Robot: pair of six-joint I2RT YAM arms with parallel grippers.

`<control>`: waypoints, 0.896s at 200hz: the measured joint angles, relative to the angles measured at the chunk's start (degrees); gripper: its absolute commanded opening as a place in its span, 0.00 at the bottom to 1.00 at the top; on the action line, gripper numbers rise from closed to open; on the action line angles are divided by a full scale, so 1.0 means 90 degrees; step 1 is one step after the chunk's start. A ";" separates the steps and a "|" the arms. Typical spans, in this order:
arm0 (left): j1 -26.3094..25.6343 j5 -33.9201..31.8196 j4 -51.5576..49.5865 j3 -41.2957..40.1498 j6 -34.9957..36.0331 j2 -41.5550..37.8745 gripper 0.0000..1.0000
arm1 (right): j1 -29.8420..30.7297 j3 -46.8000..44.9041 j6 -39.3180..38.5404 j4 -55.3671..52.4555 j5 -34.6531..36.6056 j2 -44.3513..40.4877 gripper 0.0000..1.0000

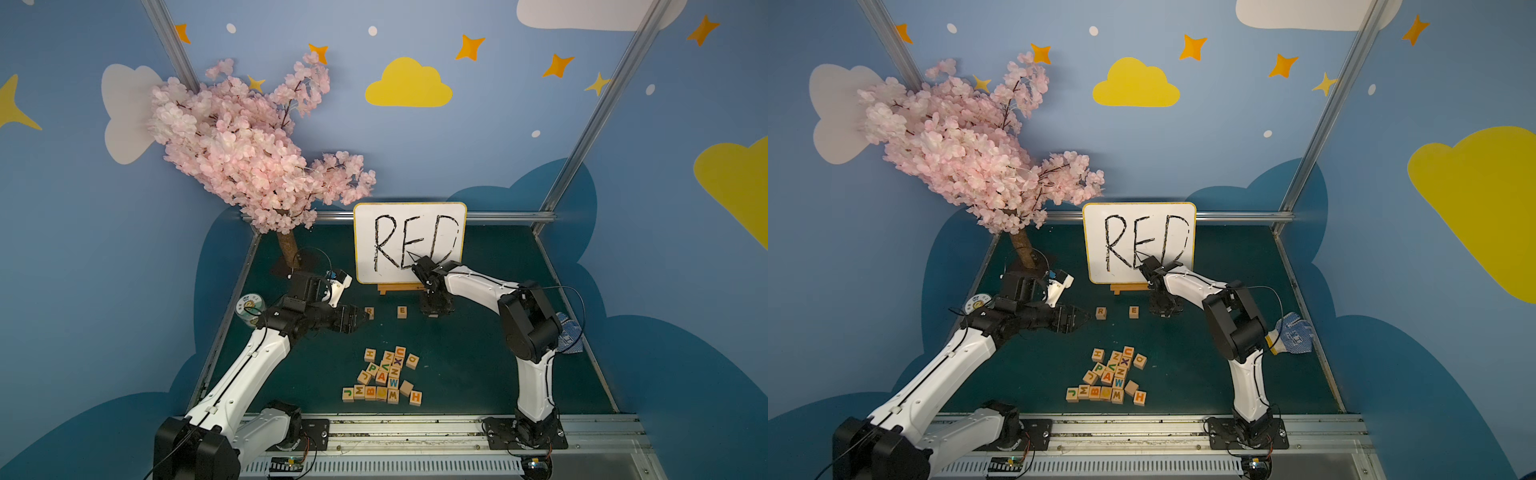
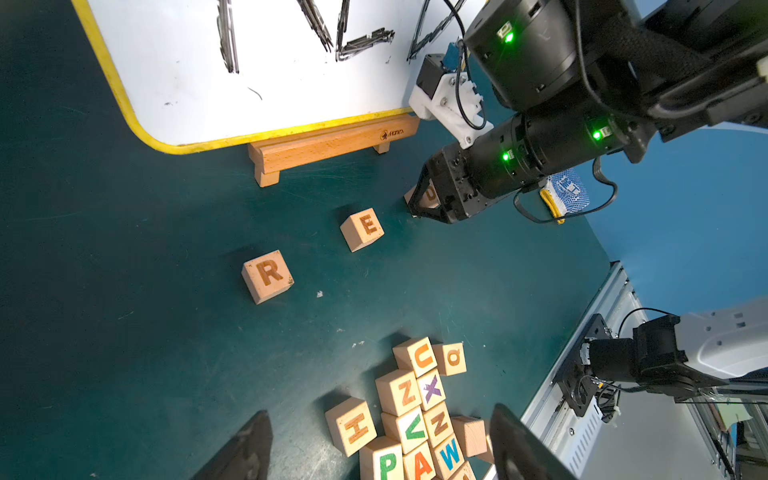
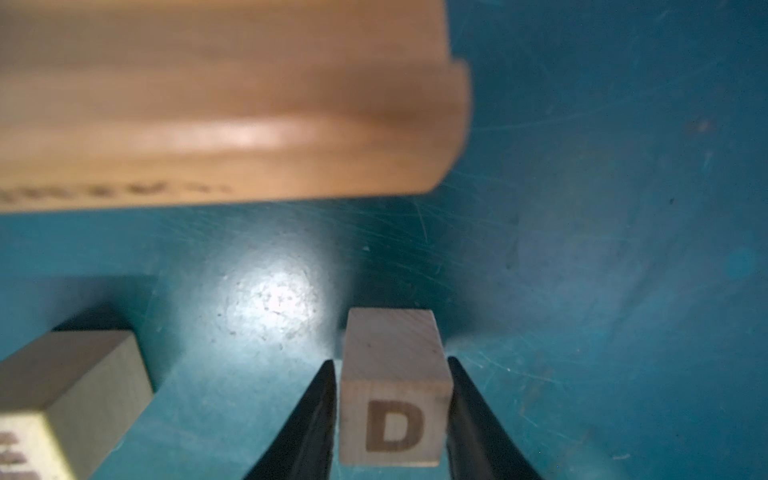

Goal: Assemble the uppercase word "red" with letter blocks
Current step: Place the letter block at the center of the board.

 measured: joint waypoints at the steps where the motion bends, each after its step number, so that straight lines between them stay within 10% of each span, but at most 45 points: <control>1: 0.0000 0.0000 0.0000 0.0000 0.0000 0.0000 0.81 | 0.0000 0.0000 0.0000 0.0000 0.0000 0.0000 0.44; 179: 0.0000 -0.0002 -0.0015 0.0000 0.0002 0.0000 0.81 | -0.0027 0.0005 -0.0114 -0.0053 0.0019 0.0002 0.40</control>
